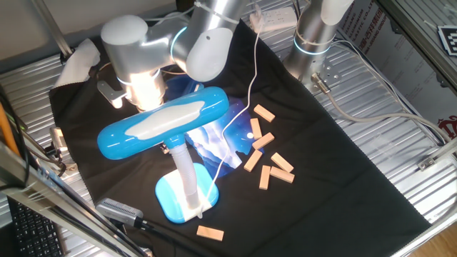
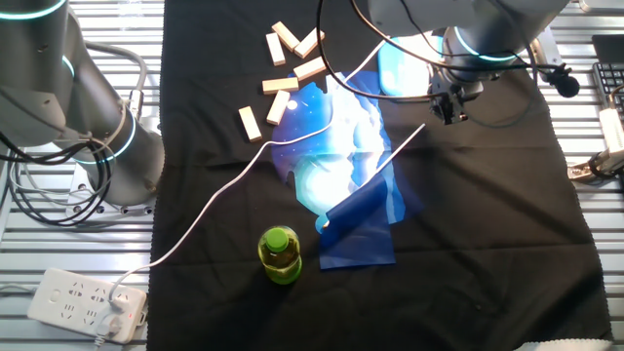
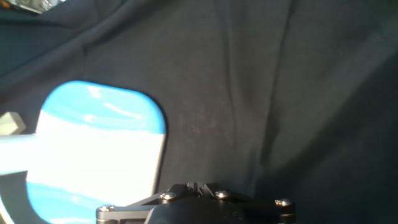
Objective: Turn off the desk lamp by pressing the button
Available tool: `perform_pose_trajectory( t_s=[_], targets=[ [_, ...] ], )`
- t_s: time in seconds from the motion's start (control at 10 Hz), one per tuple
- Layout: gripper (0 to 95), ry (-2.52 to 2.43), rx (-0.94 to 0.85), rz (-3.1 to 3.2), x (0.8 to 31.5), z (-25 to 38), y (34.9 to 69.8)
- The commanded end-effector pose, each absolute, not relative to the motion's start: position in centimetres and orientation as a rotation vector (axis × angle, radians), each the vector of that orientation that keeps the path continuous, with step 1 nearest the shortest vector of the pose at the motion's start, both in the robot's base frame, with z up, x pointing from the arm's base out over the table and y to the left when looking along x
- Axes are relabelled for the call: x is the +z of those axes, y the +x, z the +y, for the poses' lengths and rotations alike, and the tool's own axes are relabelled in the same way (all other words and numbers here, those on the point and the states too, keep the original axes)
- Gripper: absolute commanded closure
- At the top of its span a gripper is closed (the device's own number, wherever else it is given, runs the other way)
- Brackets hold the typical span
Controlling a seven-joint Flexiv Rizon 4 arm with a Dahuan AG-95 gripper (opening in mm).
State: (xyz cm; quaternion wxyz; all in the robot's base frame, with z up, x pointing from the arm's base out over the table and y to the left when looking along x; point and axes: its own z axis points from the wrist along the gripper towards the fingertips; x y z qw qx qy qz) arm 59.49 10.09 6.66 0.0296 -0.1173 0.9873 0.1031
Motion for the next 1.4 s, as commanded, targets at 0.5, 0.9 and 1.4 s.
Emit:
perform_pose_trajectory(
  t_s=[0.5,0.9,1.4],
  targets=[
    [95.0,-0.364,0.429,3.027,6.3,10.8,59.6],
    [95.0,-0.353,0.444,3.025,6.2,11.6,59.7],
    [95.0,-0.342,0.467,3.022,6.1,12.5,59.9]
  ],
)
